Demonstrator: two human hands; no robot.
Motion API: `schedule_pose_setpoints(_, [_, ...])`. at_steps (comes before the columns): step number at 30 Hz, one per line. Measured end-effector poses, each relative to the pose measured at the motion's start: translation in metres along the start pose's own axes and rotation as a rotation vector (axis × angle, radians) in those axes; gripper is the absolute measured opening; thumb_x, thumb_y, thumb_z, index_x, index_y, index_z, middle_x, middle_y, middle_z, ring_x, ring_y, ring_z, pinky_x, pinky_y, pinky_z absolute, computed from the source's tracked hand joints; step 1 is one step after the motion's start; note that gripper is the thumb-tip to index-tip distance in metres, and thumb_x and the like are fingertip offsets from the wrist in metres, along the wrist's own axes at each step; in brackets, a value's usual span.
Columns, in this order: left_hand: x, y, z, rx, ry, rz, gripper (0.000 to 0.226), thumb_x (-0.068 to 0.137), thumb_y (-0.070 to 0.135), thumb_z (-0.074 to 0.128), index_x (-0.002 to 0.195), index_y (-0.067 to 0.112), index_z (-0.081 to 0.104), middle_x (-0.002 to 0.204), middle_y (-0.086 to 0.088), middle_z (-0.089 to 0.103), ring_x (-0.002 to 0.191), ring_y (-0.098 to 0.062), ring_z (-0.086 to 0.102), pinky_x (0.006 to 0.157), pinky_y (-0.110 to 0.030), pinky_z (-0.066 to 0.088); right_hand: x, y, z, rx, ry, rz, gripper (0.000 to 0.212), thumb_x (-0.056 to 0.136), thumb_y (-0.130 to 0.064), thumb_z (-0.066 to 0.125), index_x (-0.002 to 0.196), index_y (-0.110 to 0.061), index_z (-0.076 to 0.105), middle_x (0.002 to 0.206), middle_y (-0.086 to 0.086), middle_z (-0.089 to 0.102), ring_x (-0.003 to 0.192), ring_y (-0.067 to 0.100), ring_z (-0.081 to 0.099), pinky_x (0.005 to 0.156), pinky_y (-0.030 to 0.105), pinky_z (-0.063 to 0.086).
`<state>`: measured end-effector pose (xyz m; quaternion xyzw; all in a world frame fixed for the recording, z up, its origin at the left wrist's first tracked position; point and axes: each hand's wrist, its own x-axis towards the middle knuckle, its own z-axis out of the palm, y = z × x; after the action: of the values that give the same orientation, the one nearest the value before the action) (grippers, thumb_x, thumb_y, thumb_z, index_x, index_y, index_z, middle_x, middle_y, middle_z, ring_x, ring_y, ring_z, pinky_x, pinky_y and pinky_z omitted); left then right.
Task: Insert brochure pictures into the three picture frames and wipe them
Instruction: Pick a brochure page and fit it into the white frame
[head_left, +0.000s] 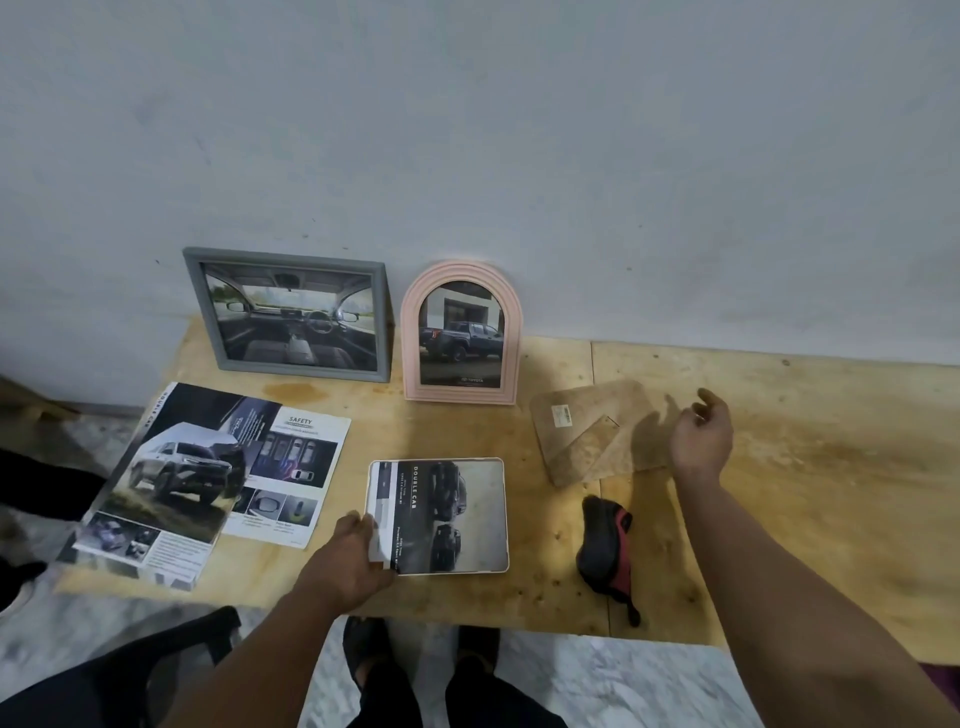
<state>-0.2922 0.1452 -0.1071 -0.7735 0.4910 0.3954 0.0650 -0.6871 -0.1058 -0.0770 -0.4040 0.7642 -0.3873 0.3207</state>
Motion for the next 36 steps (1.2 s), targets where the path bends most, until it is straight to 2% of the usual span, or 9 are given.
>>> schedule_pose_setpoints(4, [-0.001,0.0,0.001,-0.021,0.002,-0.011,0.097,0.087,0.046,0.072,0.162,0.01,0.02,0.168,-0.009,0.014,0.146,-0.027,0.041,0.115,-0.036,0.039,-0.05,-0.006,0.03,-0.212,-0.304,-0.276,0.029,0.099,-0.02,0.061,0.128,-0.02,0.065,0.125,-0.004,0.06,0.113,0.014,0.057,0.1,0.033,0.049])
schedule_pose_setpoints(7, [-0.002,0.001,0.0,-0.032,0.008,-0.02,0.095,0.088,0.046,0.069,0.162,0.011,0.02,0.169,-0.008,0.012,0.146,-0.026,0.041,0.114,-0.034,0.039,-0.093,-0.001,0.066,-0.673,-0.565,-0.593,0.017,0.096,-0.03,0.057,0.109,-0.034,0.068,0.119,-0.003,0.062,0.112,0.021,0.062,0.093,0.04,0.053])
schedule_pose_setpoints(9, [-0.002,0.0,-0.001,-0.038,0.012,-0.021,0.094,0.089,0.047,0.068,0.162,0.012,0.021,0.169,-0.007,0.012,0.146,-0.025,0.042,0.112,-0.033,0.041,-0.12,0.004,0.087,-0.908,-0.693,-0.642,0.036,0.095,-0.048,0.051,0.127,-0.035,0.061,0.138,0.0,0.053,0.131,0.027,0.05,0.106,0.051,0.042])
schedule_pose_setpoints(12, [-0.003,0.0,-0.002,-0.048,0.013,-0.021,0.093,0.088,0.048,0.068,0.162,0.013,0.022,0.169,-0.006,0.012,0.145,-0.025,0.043,0.112,-0.033,0.041,-0.15,0.013,0.106,-1.06,-0.799,-0.62,0.077,0.086,-0.071,0.053,0.15,-0.032,0.036,0.163,0.009,0.023,0.153,0.037,0.014,0.12,0.063,0.012])
schedule_pose_setpoints(14, [-0.004,0.0,-0.003,-0.052,0.012,-0.022,0.093,0.088,0.048,0.068,0.161,0.013,0.022,0.169,-0.006,0.012,0.145,-0.025,0.043,0.112,-0.033,0.041,-0.16,0.019,0.111,-1.135,-0.811,-0.591,0.098,0.078,-0.081,0.055,0.155,-0.03,0.024,0.168,0.012,0.006,0.155,0.041,-0.003,0.119,0.067,0.002])
schedule_pose_setpoints(16, [-0.005,0.0,-0.003,-0.058,0.016,-0.023,0.092,0.089,0.047,0.068,0.161,0.013,0.023,0.169,-0.006,0.013,0.144,-0.026,0.044,0.112,-0.033,0.041,-0.164,0.02,0.112,-1.172,-0.817,-0.562,0.108,0.075,-0.084,0.056,0.158,-0.027,0.016,0.169,0.013,-0.003,0.154,0.042,-0.009,0.118,0.068,-0.001])
schedule_pose_setpoints(26, [-0.011,0.006,-0.007,-0.063,0.048,-0.006,0.084,0.092,0.045,0.066,0.158,0.013,0.028,0.165,-0.004,0.02,0.14,-0.026,0.048,0.11,-0.032,0.041,-0.174,0.026,0.116,-1.254,-0.838,-0.585,0.116,0.081,-0.084,0.048,0.162,-0.016,0.0,0.169,0.014,-0.012,0.154,0.043,-0.016,0.117,0.072,-0.001])
schedule_pose_setpoints(32, [-0.014,0.006,-0.009,-0.066,0.053,0.016,0.076,0.09,0.043,0.069,0.152,0.013,0.037,0.159,-0.006,0.028,0.134,-0.026,0.053,0.107,-0.032,0.044,-0.179,0.029,0.113,-1.181,-0.815,-0.564,0.1,0.086,-0.076,0.05,0.162,-0.025,0.01,0.17,0.01,-0.013,0.154,0.039,-0.019,0.119,0.069,-0.005])
schedule_pose_setpoints(36, [-0.013,0.002,-0.011,-0.08,0.059,0.043,0.071,0.087,0.042,0.071,0.146,0.016,0.042,0.155,-0.004,0.03,0.129,-0.028,0.056,0.104,-0.034,0.047,-0.178,0.026,0.109,-1.107,-0.792,-0.486,0.111,0.081,-0.079,0.055,0.162,-0.026,0.0,0.17,0.011,-0.012,0.154,0.039,-0.019,0.12,0.068,-0.004])
